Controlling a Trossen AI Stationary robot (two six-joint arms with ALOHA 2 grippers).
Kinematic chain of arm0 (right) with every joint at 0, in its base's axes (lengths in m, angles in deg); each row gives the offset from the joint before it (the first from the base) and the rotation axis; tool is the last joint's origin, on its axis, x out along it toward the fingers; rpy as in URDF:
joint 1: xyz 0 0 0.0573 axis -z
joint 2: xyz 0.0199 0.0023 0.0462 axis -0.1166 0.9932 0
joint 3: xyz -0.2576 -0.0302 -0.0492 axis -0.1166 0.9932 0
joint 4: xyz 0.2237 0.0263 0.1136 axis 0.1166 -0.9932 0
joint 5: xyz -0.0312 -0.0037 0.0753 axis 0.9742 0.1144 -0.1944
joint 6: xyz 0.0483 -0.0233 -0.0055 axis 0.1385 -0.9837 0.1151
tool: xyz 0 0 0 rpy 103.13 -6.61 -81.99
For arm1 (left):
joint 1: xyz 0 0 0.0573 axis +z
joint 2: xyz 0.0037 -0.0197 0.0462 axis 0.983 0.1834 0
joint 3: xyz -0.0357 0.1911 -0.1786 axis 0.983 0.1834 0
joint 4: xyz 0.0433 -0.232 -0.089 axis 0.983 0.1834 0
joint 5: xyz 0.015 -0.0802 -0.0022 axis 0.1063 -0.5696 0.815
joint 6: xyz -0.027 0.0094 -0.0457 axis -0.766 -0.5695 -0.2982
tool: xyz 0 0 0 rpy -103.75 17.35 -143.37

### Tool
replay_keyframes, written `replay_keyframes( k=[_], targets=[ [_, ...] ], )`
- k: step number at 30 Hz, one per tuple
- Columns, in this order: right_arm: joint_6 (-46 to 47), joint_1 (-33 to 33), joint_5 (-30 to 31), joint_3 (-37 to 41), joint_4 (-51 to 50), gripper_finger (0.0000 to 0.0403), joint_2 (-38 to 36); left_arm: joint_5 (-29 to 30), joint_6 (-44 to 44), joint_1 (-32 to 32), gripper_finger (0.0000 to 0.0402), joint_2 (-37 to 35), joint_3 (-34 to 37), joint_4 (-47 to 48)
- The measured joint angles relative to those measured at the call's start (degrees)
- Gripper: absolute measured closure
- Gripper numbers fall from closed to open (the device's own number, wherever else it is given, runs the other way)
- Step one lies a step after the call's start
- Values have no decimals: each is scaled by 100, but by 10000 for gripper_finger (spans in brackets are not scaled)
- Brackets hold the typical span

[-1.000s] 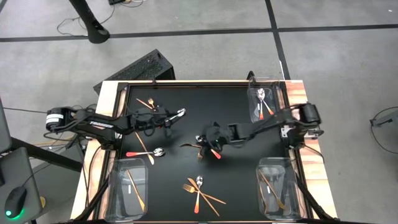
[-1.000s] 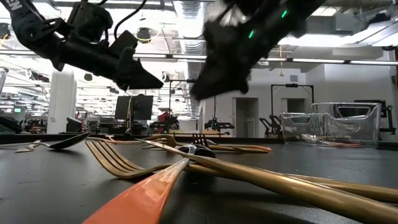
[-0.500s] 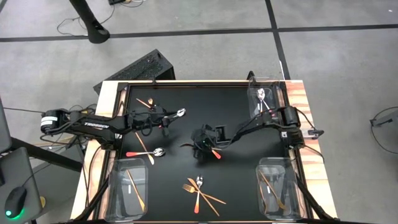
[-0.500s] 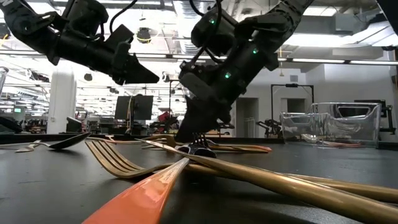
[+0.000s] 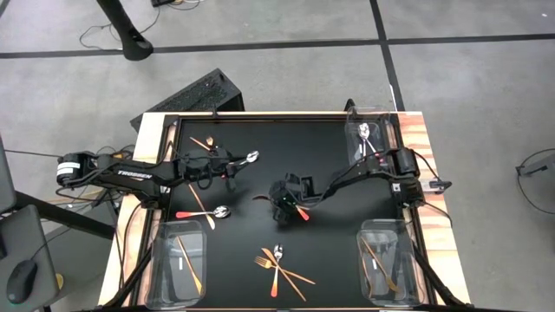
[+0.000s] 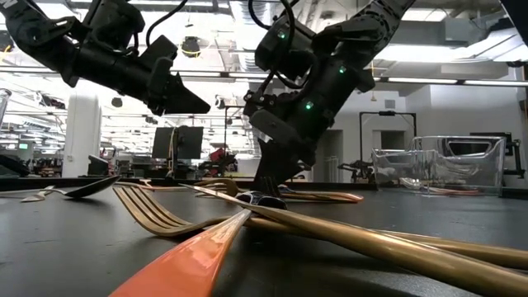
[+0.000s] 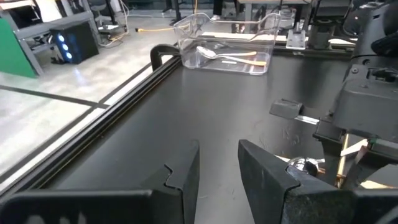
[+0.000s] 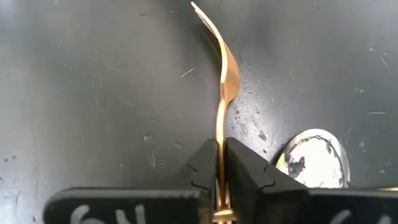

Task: Sort silverware by color (type)
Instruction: Put the gold fork into the bottom right transparent bin

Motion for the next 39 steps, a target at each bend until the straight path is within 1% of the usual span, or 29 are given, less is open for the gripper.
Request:
replay_keyframes(
  k=[4, 5, 9, 11, 15, 18, 20, 21, 23, 24, 26, 31, 33, 36, 39],
  targets=[
    [86, 10, 87, 1, 84, 388, -59, -25, -59, 0, 302, 0, 0, 61],
    [94, -8, 112, 15, 98, 391, -117, -78, -103, 0, 302, 0, 0, 88],
    [110, -9, 197, 17, 249, 392, -573, -387, -124, 0, 302, -126, 2, 219],
    [88, -17, 385, 15, 188, 396, -923, -415, -35, -2, 302, -242, 2, 327],
    [-19, -22, 1014, 107, 321, 396, -1537, -244, 71, 0, 302, -563, 9, 557],
    [-231, -20, 1147, 366, 1154, 396, -2053, -159, 167, 0, 302, -771, 9, 719],
    [-293, -66, 1251, 546, 1483, 396, -2340, -112, 178, 0, 302, -887, 7, 842],
    [-350, -96, 1284, 656, 1606, 396, -2473, -103, 180, 0, 302, -944, 7, 949],
    [-376, -162, 1473, 855, 1549, 396, -2736, -47, 210, 0, 302, -993, 7, 1051],
    [-326, -197, 1553, 924, 1471, 396, -2886, 3, 237, 0, 302, -1043, 7, 1170],
    [-6, -277, 1688, 1037, 972, 396, -3211, 97, 254, 0, 302, -1080, 7, 1283],
    [1329, -541, 1751, 1099, -761, 396, -3830, 218, 256, 0, 302, -1102, 7, 1348],
    [1779, -708, 1774, 1099, -1185, 396, -4069, 232, 269, 2, 302, -1102, 8, 1280],
    [2530, -1034, 1690, 1078, -1895, 396, -4564, 298, 335, 6, 302, -1104, 7, 1096],
    [3510, -1572, 1599, 1020, -2796, 396, -5054, 469, 412, 7, 302, -1104, 7, 1057]
  ],
)
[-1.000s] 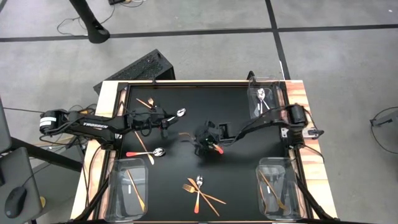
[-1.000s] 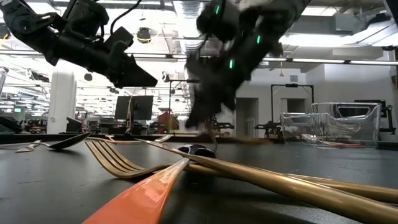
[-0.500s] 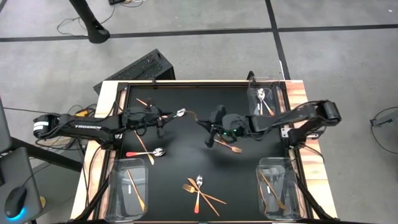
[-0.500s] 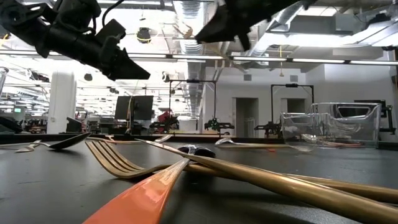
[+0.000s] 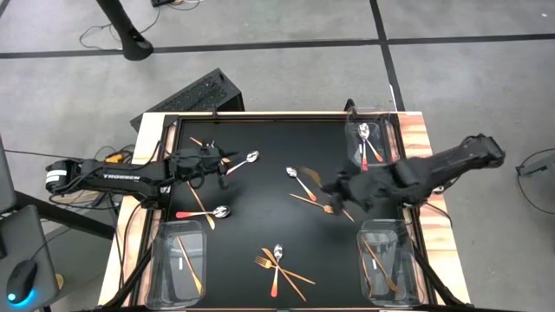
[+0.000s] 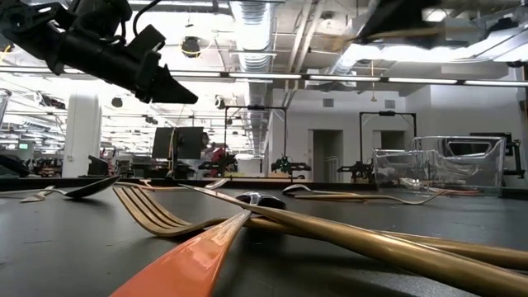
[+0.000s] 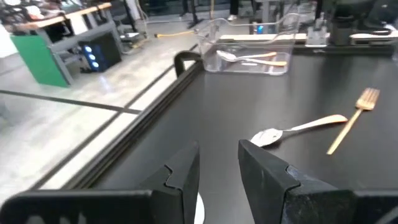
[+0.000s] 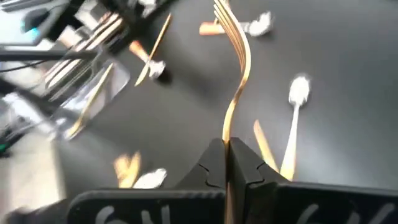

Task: Sort silverware by color (type)
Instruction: Put the gold fork into the bottom right transparent bin

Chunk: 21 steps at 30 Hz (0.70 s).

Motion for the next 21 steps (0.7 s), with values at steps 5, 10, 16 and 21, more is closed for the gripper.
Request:
replay_keyframes(
  k=[5, 10, 16, 21],
  targets=[
    [1940, -1487, 50, -21, -1063, 396, -521, 158, 56, 13, 302, 0, 1, -4],
    [4258, -2965, 153, -21, -2208, 396, -368, 355, 74, 24, 302, 2, 2, -85],
    [6281, -4140, 145, -21, -2729, 396, 155, 285, 159, 24, 302, 2, 0, -411],
    [6799, -4452, -317, -21, -2802, 396, 774, 285, 152, 24, 302, 2, 0, -702]
  ],
)
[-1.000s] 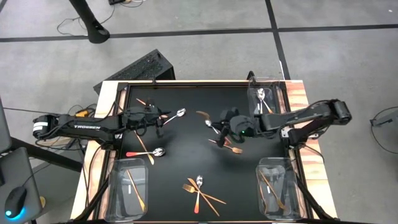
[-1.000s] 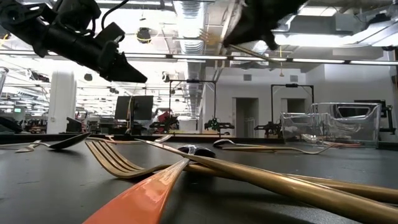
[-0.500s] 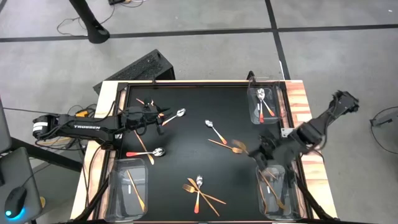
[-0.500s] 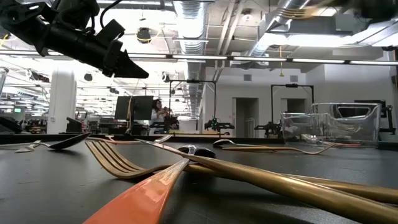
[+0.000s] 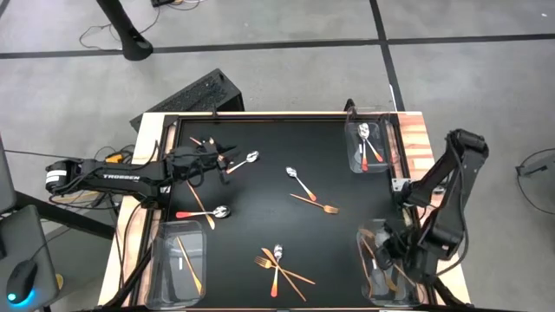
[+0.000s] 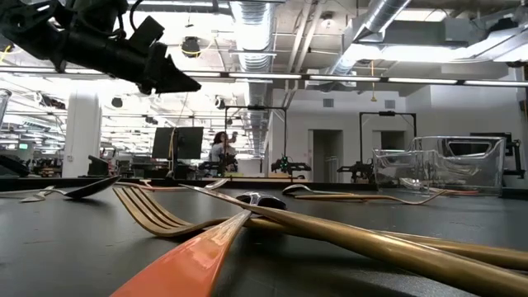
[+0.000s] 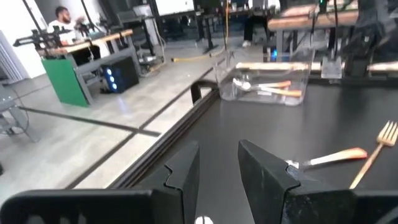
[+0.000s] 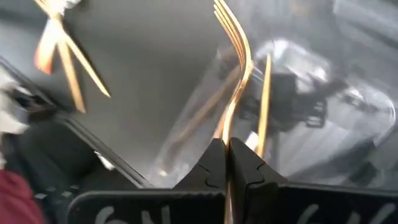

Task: Sort silverware by color (type)
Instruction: Put the gold fork into the bottom right transparent bin, then put the orange spoon into the top right transparent bin

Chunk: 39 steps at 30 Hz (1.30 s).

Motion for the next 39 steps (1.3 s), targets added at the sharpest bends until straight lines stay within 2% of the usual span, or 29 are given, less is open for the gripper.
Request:
replay_keyframes(
  k=[6, 16, 28, 30, 33, 36, 39],
  targets=[
    [-17, 183, -1284, 2, -88, 391, 719, -13, -73, 0, 302, 0, 0, -407],
    [117, 283, -2140, 2, -109, 375, 1087, -152, -83, -2, 302, 0, 0, -859],
    [246, 273, -2150, 2, -269, 288, 540, -149, -98, -2, 302, 0, 0, -800],
    [243, 273, -1984, 2, -276, 276, 428, -126, -101, -2, 302, 0, 0, -761],
    [70, 279, -1263, 2, -201, 267, 284, -234, -101, -2, 302, 0, 0, -703],
    [-233, 363, -195, 0, -112, 266, 177, -754, -173, -2, 302, 0, 0, -687],
    [-569, 589, 615, 0, -84, 270, 144, -1426, -376, -2, 302, 0, 0, -643]
  ],
)
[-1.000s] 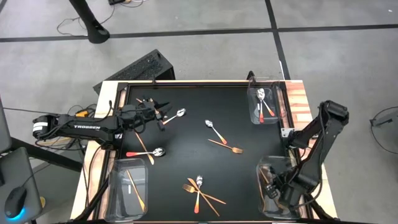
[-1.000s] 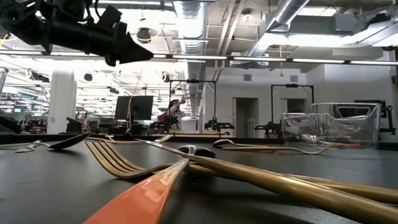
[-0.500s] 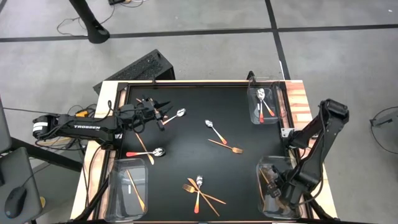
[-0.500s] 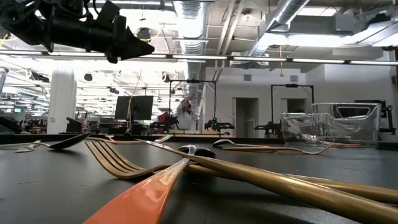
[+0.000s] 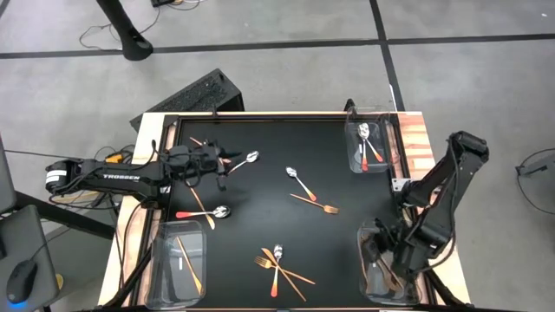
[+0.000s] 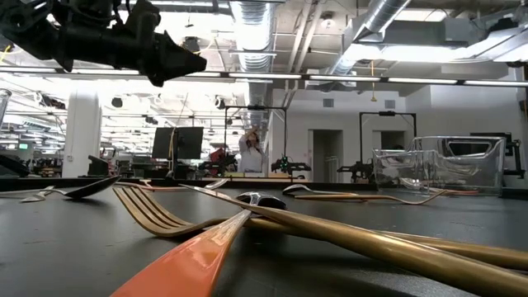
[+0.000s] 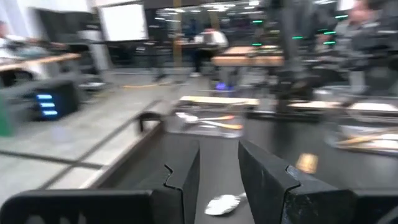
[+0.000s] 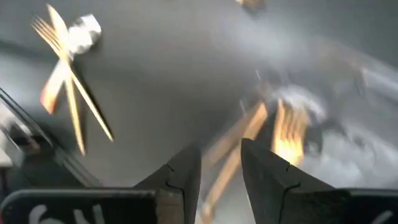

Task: Sort silverware by color (type)
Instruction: Put the orange spoon into the top right transparent bin

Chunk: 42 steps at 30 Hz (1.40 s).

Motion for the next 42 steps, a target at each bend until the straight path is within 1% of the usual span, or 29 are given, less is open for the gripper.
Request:
replay_keyframes(
  k=[3, 6, 8, 11, 16, 18, 22, 26, 29, 32, 34, 38, 42],
  targets=[
    [-458, 387, 512, 0, 54, 272, 50, -495, -190, -2, 302, 0, 0, 41],
    [-1276, 937, 988, 0, 420, 272, 212, -626, -411, -9, 302, 0, 0, 56],
    [-2011, 1345, 1230, 0, 886, 271, 337, -634, -490, -26, 302, 0, 0, 106],
    [-3198, 2024, 1316, -4, 1768, 268, 600, -636, -544, -75, 302, 0, 0, 140],
    [-4792, 3153, 1258, -4, 2895, 261, 1130, -589, -595, -190, 302, -45, 0, 298],
    [-5201, 3626, 1179, -4, 3113, 259, 1324, -416, -597, -237, 302, -105, -2, 448],
    [-6109, 4584, 784, -4, 3589, 257, 1685, -66, -617, -299, 302, -349, -2, 1087],
    [-7224, 5401, 128, -4, 4249, 257, 2096, 286, -617, -382, 302, -646, -2, 1918],
    [-7748, 5849, -291, -9, 4675, 257, 2397, 705, -670, -459, 302, -827, -2, 2520],
    [-8023, 6146, -465, 0, 4732, 257, 2653, 1107, -760, -541, 302, -924, -4, 2948],
    [-8120, 6274, -653, -5, 4757, 257, 2808, 1315, -787, -581, 302, -946, 22, 3052],
    [-8328, 6375, -1069, -4, 5009, 257, 3106, 1536, -762, -584, 302, -938, 63, 3138],
    [-8431, 6392, -1220, -7, 5106, 257, 3281, 1710, -533, -584, 302, -907, 63, 3064]
  ],
)
